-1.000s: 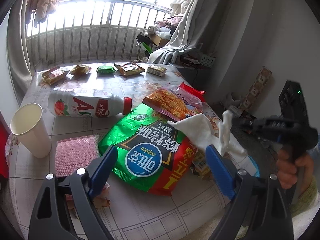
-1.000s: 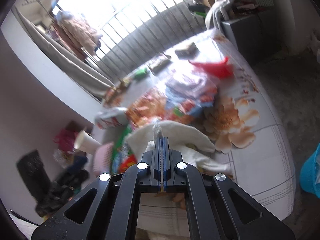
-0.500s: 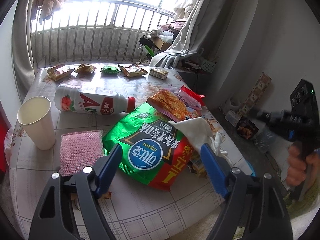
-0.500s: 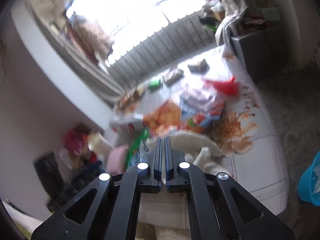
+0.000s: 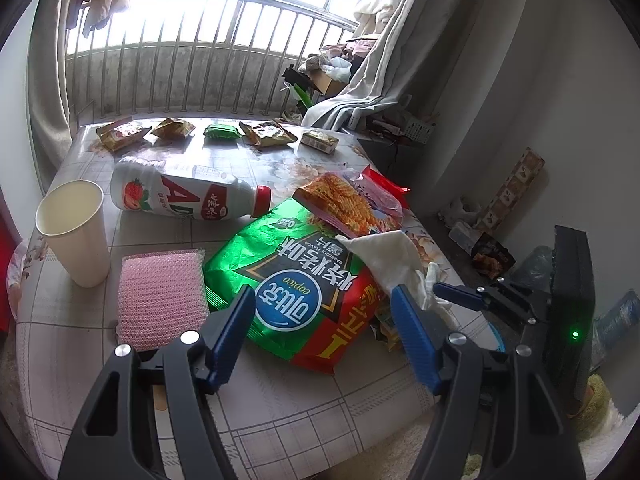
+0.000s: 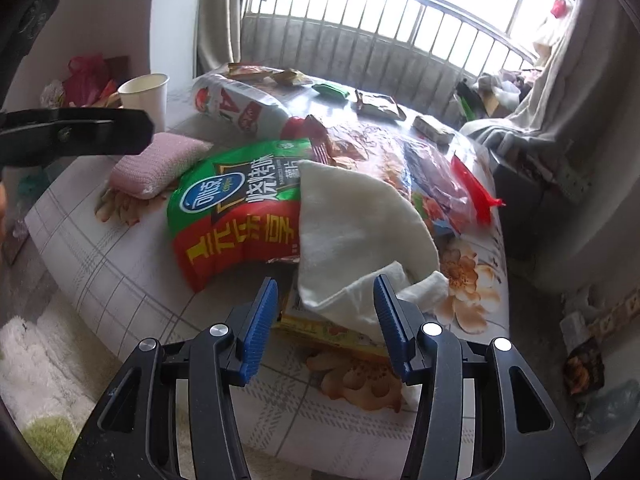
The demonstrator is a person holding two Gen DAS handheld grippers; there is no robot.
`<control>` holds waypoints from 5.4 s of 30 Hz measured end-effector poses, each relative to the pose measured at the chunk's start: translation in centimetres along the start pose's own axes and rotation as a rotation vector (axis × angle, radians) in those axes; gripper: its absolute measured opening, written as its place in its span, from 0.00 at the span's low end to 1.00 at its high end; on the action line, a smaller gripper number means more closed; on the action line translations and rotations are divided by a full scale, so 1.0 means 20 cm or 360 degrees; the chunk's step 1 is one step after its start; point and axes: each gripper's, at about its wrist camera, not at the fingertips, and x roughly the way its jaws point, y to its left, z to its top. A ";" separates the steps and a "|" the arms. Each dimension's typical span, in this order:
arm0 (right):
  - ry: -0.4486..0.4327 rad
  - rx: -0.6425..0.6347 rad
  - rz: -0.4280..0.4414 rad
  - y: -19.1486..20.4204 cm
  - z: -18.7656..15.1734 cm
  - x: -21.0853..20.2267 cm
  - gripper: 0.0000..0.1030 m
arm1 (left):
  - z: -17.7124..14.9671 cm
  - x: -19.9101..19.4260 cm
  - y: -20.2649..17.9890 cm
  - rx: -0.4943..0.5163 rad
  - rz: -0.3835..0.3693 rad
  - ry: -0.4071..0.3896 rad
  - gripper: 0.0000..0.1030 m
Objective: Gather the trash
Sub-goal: 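Lift the glove with the right tool while the left tool grasps the yellow snack packet, then carry the glove and the yellow packet over the blue wastebasket, then open both tools to drop the glove and packet into the basket, then move both open tools back over the table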
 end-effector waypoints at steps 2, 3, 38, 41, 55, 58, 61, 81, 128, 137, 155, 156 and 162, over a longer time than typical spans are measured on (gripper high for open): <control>0.0036 0.0020 -0.0013 -0.02 0.00 0.03 0.40 | 0.00 0.00 0.00 -0.0002 -0.0003 -0.0004 0.66; 0.0053 0.0027 -0.0013 -0.01 0.00 0.05 0.33 | 0.00 0.00 0.00 -0.0002 -0.0004 -0.0002 0.66; -0.0502 0.1211 0.1061 -0.73 -0.08 -0.22 0.04 | 0.11 0.07 0.02 -0.0068 -0.0079 0.0058 0.54; -0.0538 0.1243 0.1006 -0.78 -0.09 -0.25 0.04 | 0.08 0.07 -0.08 0.0052 -0.0199 0.0071 0.54; -0.0536 0.1419 0.0856 -0.91 -0.25 -0.31 0.04 | -0.24 0.49 -0.70 0.1094 -0.0077 0.0294 0.54; -0.0537 0.1433 0.0854 -0.92 -0.27 -0.30 0.04 | -0.27 0.61 -0.71 0.1131 0.0013 0.0358 0.54; -0.0541 0.1441 0.0856 -0.93 -0.29 -0.31 0.04 | -0.28 0.69 -0.67 0.1060 0.0039 0.0423 0.45; -0.0509 0.1581 0.0797 -0.98 -0.54 -0.36 0.04 | -0.25 0.58 -0.73 0.0825 -0.0185 0.0413 0.08; -0.0366 0.3109 -0.0145 -1.85 -2.36 -0.05 0.44 | -0.28 2.04 -2.40 0.0413 -0.0845 0.1325 0.62; -0.0304 0.2898 -0.0189 -1.69 -2.22 -0.25 0.56 | 0.04 1.71 -2.09 0.0284 -0.0798 0.1100 0.71; -0.0138 0.1976 -0.0170 -1.26 -1.38 -0.49 0.70 | 0.20 0.55 -0.91 0.0120 -0.0485 0.0439 0.81; -0.0132 0.1910 -0.0133 -1.22 -1.31 -0.49 0.70 | 0.18 0.46 -0.80 0.0087 -0.0445 0.0377 0.81; -0.0105 0.1632 -0.0002 -1.06 -0.98 -0.46 0.72 | 0.05 0.10 -0.38 0.0003 -0.0281 0.0139 0.81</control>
